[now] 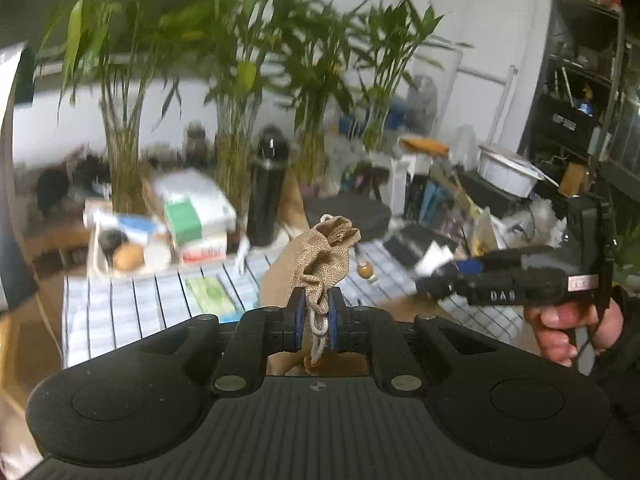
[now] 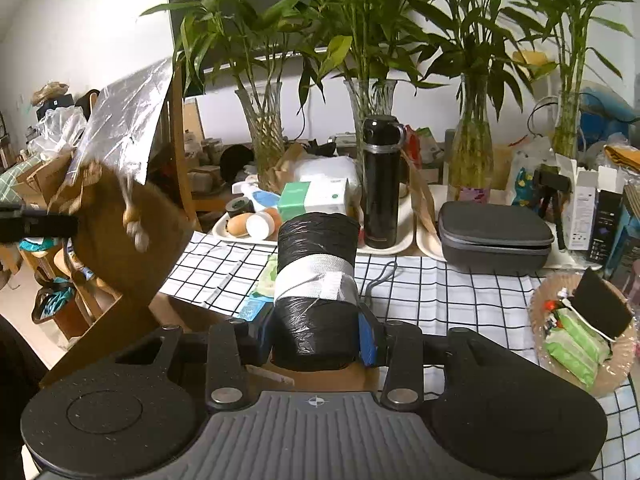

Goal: Organize soft objects
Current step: 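Carry the pouch into the box and open the left tool while the right tool carries the roll, then lower the black roll into the box and open the right tool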

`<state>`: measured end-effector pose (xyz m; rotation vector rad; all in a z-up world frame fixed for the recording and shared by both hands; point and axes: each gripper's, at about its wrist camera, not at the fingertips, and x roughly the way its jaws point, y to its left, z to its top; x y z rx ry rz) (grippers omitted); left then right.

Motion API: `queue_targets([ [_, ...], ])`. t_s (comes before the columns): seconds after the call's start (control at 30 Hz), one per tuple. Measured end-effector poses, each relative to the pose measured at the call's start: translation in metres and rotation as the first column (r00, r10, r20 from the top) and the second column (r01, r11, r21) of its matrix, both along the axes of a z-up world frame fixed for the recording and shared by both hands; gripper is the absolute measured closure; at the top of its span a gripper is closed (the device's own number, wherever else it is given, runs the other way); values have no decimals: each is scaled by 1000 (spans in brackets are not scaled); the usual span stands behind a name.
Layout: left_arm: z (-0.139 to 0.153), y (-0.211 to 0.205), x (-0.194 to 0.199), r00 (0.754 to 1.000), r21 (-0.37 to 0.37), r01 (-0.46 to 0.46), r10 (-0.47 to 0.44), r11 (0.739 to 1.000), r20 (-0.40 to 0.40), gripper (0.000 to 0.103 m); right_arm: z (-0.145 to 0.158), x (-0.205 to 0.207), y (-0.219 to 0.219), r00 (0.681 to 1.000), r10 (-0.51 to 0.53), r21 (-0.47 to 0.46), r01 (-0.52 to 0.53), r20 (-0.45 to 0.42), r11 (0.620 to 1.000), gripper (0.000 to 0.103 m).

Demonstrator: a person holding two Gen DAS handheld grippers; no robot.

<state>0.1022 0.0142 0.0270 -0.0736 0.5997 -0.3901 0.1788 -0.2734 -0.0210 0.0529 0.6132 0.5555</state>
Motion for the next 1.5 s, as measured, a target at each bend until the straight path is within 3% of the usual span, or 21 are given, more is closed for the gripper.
queue_targets([
  [0.2, -15, -3, -12, 997, 20, -31, 32, 999, -69, 91, -1, -13, -3, 1000, 11, 11, -11, -4, 1000, 59],
  [0.37, -27, -10, -25, 998, 104, -30, 34, 994, -43, 87, -1, -22, -5, 1000, 11, 15, -11, -1, 1000, 59],
  [0.43, -30, -12, -30, 998, 92, -5, 10, 996, -57, 73, -1, -24, -7, 1000, 9, 22, -9, -1, 1000, 59],
  [0.5, -31, -14, -37, 998, 83, 22, -17, 996, -63, 52, -1, -26, -8, 1000, 8, 27, -8, -7, 1000, 59],
  [0.6, -33, -19, -49, 999, 113, 19, -14, 993, -40, 38, -3, -28, -9, 1000, 13, 26, -12, -18, 1000, 59],
  [1.0, -40, -28, -62, 999, 182, 27, -19, 983, -47, 37, -10, -52, -7, 999, 23, 7, -23, -37, 1000, 57],
  [1.03, -40, -29, -63, 999, 192, 30, -22, 981, -42, 37, -10, -53, -6, 999, 25, 1, -25, -39, 1000, 55],
  [1.1, -40, -31, -65, 999, 200, 33, -26, 979, -38, 37, -10, -54, -5, 1000, 9, -22, -9, -16, 1000, 17],
  [1.17, -40, -31, -65, 999, 199, 31, -24, 979, -38, 37, -8, -56, -5, 1000, 7, -28, -7, 12, 1000, 7],
  [1.27, -39, -30, -66, 999, 201, 23, -16, 979, -38, 37, -11, -53, -7, 1000, -13, -34, 13, -6, 999, 0],
  [1.5, -40, -26, -64, 998, 224, -20, 33, 974, -56, 37, -20, -44, -7, 996, -29, -62, 24, -84, 998, 0],
])
